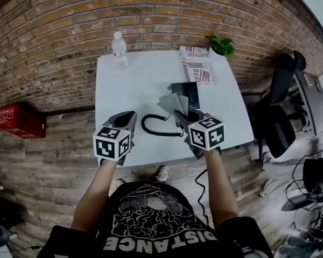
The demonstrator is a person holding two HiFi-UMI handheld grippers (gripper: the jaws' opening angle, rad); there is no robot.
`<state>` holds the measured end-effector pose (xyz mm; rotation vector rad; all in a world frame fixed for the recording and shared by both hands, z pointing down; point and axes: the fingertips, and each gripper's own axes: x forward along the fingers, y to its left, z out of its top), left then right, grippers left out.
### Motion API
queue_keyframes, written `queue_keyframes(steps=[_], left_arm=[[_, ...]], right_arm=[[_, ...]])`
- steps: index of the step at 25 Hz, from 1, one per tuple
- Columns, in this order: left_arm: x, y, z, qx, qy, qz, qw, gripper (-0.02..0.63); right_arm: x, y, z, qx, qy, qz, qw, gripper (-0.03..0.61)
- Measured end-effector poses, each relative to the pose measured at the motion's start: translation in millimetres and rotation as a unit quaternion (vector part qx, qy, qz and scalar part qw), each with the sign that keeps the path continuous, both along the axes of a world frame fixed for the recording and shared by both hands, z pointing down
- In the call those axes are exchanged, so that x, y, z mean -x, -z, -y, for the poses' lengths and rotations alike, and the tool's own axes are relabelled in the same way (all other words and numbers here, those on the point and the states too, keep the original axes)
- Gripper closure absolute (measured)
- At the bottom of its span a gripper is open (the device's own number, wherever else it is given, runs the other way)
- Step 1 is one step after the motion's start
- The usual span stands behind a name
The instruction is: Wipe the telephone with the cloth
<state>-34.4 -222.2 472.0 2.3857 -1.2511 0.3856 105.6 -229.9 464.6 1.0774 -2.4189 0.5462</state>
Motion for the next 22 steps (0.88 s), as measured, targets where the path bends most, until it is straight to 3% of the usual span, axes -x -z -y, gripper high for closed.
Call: queue_keyframes(steps=[8,14,22], left_arm=[[25,35,0,-0.044,0.035,0.003,0.9984,0.609],[43,43,-3,-0.059,0.058,0.021,0.9963,0.608],[56,47,-3,-0.062,0.075,0.024,0.9949,0.608]], right_arm=[[-1,59,1,-0.075,-0.033,0.051,0.995,0.566],[6,84,2,-0.126,-0.050,0.063,0.989,0.568],[14,89,3,-0.134,-0.038,0.070,0.988,0.568]])
